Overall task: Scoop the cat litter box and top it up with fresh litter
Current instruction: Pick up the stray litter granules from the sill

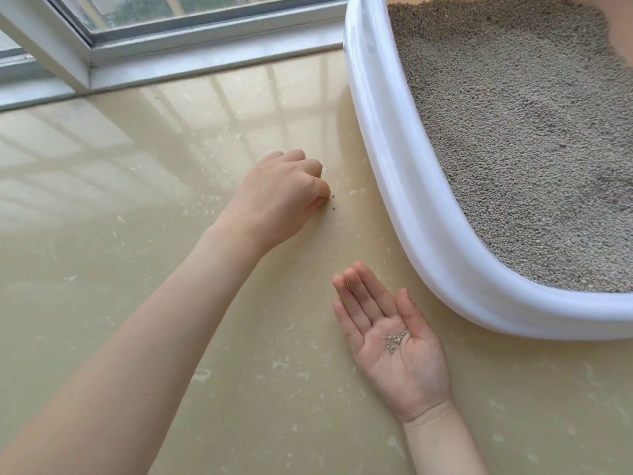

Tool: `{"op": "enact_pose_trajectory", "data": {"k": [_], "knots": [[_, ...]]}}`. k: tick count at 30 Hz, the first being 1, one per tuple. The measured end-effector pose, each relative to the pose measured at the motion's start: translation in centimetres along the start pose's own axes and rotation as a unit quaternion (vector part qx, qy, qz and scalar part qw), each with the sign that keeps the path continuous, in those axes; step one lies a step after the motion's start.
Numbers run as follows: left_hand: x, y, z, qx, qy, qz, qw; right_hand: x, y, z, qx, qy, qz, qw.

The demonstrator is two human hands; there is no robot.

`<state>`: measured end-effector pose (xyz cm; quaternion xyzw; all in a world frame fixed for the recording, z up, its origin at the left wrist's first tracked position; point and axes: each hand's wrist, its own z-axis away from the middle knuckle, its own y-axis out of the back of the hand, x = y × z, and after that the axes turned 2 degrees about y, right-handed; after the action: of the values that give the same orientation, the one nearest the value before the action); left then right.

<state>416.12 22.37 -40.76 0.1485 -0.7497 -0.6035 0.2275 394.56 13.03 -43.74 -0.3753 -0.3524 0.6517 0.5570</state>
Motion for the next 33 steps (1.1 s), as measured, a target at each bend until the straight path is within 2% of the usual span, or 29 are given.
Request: {"op": "enact_pose_trajectory", "data": {"k": [11, 14, 16, 18, 21, 24, 27, 30, 33], "knots": [[0.3, -0.9, 0.7, 0.018, -0.062, -0.053, 0.997, 0.0, -0.2, 0.0, 0.018, -0.004, -0.004, 1.0], [0.8, -0.6, 0.9, 0.063, -0.009, -0.015, 0.998, 0.0, -0.2, 0.1, 0.019, -0.007, -0.006, 1.0], [2.5, 0.9, 1.6, 0.102, 0.062, 0.062, 0.991, 0.0, -0.1, 0.0, 0.021, -0.004, 0.002, 1.0], [5.4, 2.9, 2.9, 0.113, 0.086, 0.151, 0.978, 0.0, -0.1, 0.0, 0.029, 0.001, 0.01, 1.0], [9.7, 4.3, 5.5, 0.052, 0.011, 0.209, 0.976, -0.1, -0.3, 0.1, 0.019, -0.014, -0.006, 1.0], [11.8, 3.1, 7.4, 0.017, -0.083, 0.115, 0.99, -0.3, -0.6, 0.4, 0.026, -0.047, -0.044, 0.998], [12.1, 2.2, 8.2, 0.015, -0.114, 0.092, 0.989, -0.4, -0.8, 0.5, 0.036, -0.046, -0.048, 0.997], [11.7, 2.4, 7.8, 0.016, -0.06, 0.156, 0.986, -0.5, -0.7, 0.5, 0.042, -0.049, -0.045, 0.997], [10.8, 3.2, 6.7, 0.023, 0.059, 0.33, 0.942, -0.2, -0.4, 0.3, 0.061, -0.039, -0.027, 0.997]]}}
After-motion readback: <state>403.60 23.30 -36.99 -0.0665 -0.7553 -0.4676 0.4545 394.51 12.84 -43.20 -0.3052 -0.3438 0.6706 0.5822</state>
